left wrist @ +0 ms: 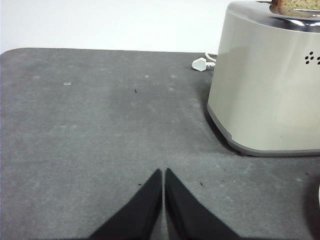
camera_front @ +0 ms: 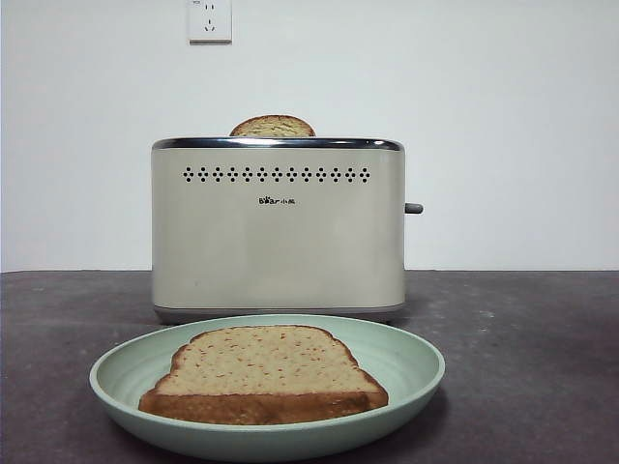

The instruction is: Take the bread from the toaster,put the bread on the plate,put the plate on the table

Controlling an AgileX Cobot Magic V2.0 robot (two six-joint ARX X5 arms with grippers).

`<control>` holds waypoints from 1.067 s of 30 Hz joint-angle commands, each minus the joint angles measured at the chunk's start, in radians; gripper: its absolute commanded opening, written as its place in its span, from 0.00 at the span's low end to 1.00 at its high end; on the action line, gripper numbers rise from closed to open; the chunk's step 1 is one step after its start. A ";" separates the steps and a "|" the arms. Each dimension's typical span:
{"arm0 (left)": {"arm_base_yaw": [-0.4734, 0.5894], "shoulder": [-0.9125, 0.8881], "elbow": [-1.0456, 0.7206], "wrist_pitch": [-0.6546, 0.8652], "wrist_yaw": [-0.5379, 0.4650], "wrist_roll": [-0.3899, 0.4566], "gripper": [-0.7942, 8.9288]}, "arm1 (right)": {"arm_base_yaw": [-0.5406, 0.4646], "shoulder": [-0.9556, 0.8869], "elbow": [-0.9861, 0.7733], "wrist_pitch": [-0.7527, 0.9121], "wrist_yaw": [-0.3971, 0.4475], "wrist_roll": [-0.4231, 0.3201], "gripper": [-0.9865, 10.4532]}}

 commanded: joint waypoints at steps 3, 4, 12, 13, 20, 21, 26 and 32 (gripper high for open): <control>0.002 -0.002 -0.024 0.010 0.001 -0.002 0.09 | -0.029 -0.021 0.005 0.011 0.059 -0.099 0.09; 0.002 -0.002 -0.024 0.010 0.001 -0.002 0.09 | -0.055 -0.037 0.003 0.012 0.079 -0.126 0.09; 0.002 -0.002 -0.024 0.010 0.001 -0.002 0.09 | -0.370 -0.180 -0.140 0.168 -0.028 -0.188 0.09; 0.002 -0.002 -0.024 0.010 0.001 -0.002 0.09 | -0.406 -0.205 -0.175 0.207 -0.025 -0.193 0.09; 0.002 -0.002 -0.024 0.010 0.001 -0.002 0.09 | -0.522 -0.378 -0.454 0.533 -0.023 -0.225 0.09; 0.002 -0.002 -0.024 0.010 0.001 -0.002 0.09 | -0.528 -0.403 -0.496 0.571 -0.023 -0.225 0.09; 0.002 -0.002 -0.024 0.010 0.001 -0.002 0.09 | -0.535 -0.515 -0.671 0.704 0.036 -0.224 0.09; 0.002 -0.002 -0.024 0.010 0.001 -0.002 0.09 | -0.536 -0.630 -0.815 0.714 0.106 -0.220 0.09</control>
